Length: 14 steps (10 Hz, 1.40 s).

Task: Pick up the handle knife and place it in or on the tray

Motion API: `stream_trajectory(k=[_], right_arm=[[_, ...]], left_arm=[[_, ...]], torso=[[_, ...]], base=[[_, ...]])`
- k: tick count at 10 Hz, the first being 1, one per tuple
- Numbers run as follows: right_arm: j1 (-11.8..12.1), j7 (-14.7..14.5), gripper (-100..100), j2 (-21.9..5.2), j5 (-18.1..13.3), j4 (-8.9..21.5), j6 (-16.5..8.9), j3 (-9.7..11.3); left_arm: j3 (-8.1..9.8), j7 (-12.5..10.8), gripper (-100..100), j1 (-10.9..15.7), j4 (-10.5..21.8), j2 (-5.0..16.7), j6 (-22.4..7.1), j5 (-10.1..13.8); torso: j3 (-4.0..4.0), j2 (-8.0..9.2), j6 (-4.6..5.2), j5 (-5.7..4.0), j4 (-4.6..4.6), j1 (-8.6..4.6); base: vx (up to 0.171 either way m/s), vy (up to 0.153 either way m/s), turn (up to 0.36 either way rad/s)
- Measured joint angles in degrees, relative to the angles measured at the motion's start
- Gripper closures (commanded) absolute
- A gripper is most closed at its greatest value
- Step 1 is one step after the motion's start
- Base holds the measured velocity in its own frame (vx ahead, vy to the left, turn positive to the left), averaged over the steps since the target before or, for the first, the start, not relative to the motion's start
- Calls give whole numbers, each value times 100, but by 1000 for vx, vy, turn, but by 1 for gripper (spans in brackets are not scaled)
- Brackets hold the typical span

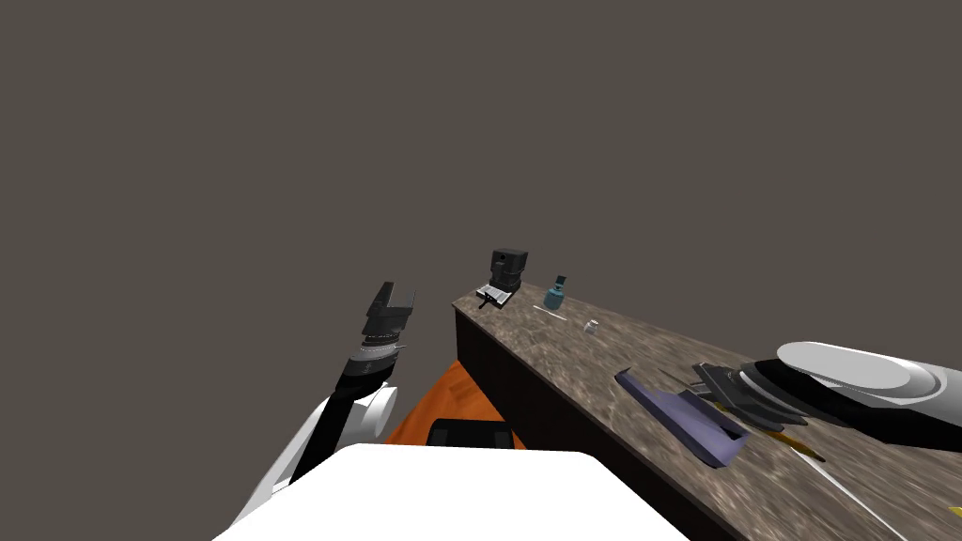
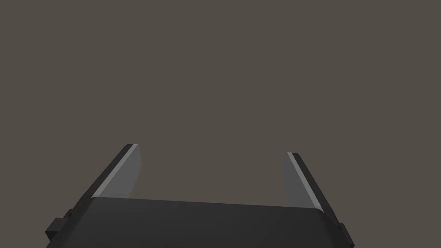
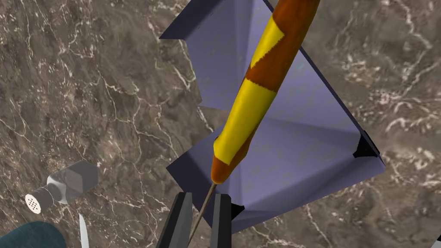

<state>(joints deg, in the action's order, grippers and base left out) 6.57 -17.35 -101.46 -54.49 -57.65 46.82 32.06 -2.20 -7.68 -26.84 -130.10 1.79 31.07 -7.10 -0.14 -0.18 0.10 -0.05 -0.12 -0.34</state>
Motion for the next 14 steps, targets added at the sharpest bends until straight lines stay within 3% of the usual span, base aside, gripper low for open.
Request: stream_trajectory(k=[1, 2, 6, 7, 8, 9, 11, 13, 14], right_arm=[[-23, -13, 100, -32, -102, -22, -56, 28], [-25, -11, -100, -38, -116, -20, -68, 32], [-25, -11, -100, -38, -115, -19, -67, 32], [-25, -11, 0, -38, -115, -19, -67, 32], [-25, -11, -100, -38, -115, -19, -67, 32], [31, 30, -100, -212, -10, -162, -64, 20], [-266, 71, -100, -241, -182, -10, 250, -45], [-218, 137, -100, -483, -45, -191, 303, -55], [-345, 200, -100, -529, -139, -179, 434, -105]], left_arm=[[0, 0, 0, 0, 0, 0, 0, 0], [-1, 0, 0, 0, 0, 0, 0, 0], [-1, 0, 0, 0, 0, -1, 0, 0], [-1, 0, 0, 0, 0, -1, 0, 0], [-1, 0, 0, 0, 0, -1, 0, 0], [-1, 0, 0, 0, 0, -1, 0, 0], [-1, 0, 0, 1, 0, -1, 0, 0], [-1, 0, 0, 1, 0, -1, 0, 0], [-1, 0, 0, 1, 0, -1, 0, 0]], torso=[[-2, -3, -5, 0, -1, 7], [-2, -2, -9, 0, -1, 22], [1, 3, -10, 5, 0, 38], [1, 3, -10, 5, 0, 38], [1, 3, -10, 5, 0, 38], [3, 6, -9, 8, 1, 39], [5, 9, -9, 5, 2, 36], [4, 8, -9, 7, 2, 39], [5, 9, -9, 6, 2, 38]], base=[[12, -26, -7], [1, -6, 0], [0, 0, 0], [0, 0, 0], [-8, -7, -52], [-12, -12, -45], [-13, -7, -26], [-12, -9, -39], [-9, -7, -18]])
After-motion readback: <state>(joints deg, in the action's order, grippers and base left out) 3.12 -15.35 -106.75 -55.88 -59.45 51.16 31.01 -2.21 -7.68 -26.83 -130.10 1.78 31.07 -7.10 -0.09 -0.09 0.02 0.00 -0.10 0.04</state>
